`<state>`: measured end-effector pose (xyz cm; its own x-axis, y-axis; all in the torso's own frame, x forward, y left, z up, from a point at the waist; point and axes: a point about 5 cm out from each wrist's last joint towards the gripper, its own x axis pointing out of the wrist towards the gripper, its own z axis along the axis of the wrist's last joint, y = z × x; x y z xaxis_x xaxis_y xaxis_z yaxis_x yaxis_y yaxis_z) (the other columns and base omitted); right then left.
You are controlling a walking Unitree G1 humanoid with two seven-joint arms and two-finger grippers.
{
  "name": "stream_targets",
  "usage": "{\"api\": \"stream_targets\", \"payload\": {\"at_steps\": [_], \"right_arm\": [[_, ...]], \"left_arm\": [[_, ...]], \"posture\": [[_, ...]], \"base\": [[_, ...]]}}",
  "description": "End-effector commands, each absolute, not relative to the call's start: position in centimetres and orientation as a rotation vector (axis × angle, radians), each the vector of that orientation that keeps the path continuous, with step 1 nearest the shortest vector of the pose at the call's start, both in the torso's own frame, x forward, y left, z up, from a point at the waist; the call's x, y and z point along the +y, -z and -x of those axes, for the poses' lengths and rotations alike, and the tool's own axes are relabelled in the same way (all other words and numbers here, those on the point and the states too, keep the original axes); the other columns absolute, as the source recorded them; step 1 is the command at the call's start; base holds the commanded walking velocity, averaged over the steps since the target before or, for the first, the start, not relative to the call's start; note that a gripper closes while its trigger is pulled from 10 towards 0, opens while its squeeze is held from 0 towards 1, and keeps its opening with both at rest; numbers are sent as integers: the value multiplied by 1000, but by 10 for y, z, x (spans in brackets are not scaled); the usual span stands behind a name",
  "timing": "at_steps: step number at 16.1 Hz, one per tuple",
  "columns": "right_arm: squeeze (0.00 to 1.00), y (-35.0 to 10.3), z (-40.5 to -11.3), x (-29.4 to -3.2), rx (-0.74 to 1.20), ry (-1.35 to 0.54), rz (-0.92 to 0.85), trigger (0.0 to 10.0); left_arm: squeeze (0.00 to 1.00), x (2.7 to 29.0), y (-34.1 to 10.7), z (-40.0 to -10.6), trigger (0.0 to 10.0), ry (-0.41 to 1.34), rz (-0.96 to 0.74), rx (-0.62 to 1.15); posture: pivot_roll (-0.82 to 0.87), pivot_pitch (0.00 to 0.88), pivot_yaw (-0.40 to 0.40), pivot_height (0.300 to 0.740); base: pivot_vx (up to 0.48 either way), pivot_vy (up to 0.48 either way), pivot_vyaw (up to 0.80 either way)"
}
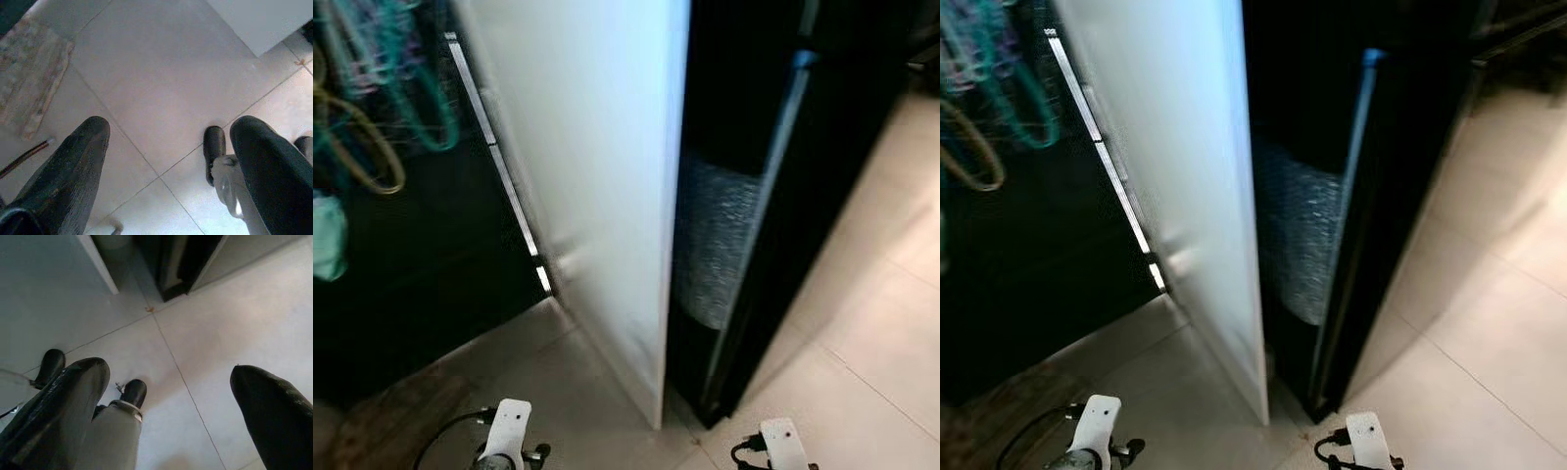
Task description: Restocking fridge
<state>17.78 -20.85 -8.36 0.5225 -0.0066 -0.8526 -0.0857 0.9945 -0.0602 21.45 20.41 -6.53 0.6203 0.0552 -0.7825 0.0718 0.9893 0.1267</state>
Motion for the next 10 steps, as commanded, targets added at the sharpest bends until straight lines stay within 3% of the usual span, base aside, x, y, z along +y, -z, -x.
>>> {"api": "stream_targets", "payload": {"at_steps": [1,10], "right_arm": [[0,85,-174,-213,1035,-39,97,10000],[0,85,-176,-207,1049,-141,206,10000]], "left_arm": [[0,208,67,-210,10000,-5,-159,918],[0,208,68,-208,10000,4,-165,917]], "posture": [[-24,0,50,740],[-37,0,60,740]], "base": [[0,0,800],[0,0,800]]}}
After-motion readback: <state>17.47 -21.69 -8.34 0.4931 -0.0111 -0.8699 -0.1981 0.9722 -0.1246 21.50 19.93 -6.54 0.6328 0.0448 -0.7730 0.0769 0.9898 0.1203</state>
